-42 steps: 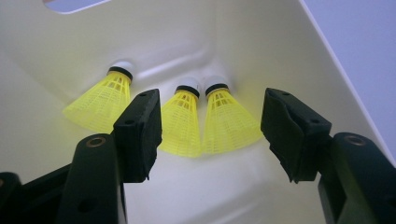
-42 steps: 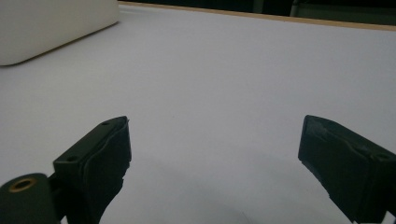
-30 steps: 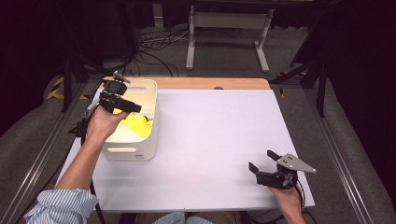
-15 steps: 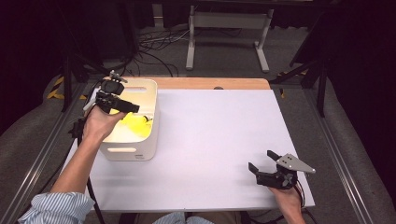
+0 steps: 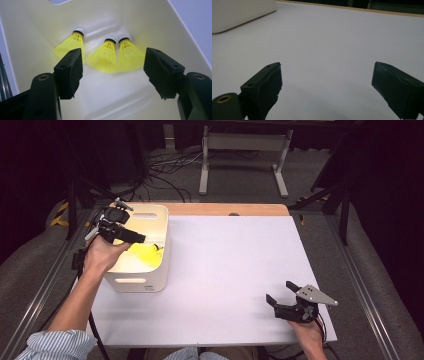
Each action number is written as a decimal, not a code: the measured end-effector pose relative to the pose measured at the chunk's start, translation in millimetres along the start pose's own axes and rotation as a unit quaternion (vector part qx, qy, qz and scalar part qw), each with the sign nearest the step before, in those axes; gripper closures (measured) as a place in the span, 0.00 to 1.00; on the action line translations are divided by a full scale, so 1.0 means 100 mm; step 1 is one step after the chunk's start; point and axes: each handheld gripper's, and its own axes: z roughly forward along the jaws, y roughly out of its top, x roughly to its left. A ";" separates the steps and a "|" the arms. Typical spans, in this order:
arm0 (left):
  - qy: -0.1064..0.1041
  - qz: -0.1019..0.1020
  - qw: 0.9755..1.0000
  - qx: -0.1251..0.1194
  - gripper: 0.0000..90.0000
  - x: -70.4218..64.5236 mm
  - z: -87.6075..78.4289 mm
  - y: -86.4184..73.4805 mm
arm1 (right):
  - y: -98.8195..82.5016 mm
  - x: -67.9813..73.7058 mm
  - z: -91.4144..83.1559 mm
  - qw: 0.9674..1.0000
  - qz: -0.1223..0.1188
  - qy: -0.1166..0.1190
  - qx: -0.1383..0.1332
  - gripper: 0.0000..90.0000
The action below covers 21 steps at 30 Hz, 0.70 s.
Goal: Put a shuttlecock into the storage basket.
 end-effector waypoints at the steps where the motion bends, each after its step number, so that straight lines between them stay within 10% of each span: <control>1: 0.000 -0.001 1.000 0.000 0.36 0.00 0.00 0.00 | 0.00 0.00 0.00 1.000 0.000 0.000 0.000 0.11; 21: 0.006 0.004 1.000 0.001 0.35 0.06 -0.05 -0.05 | 0.00 0.00 0.00 1.000 -0.001 0.000 0.002 0.11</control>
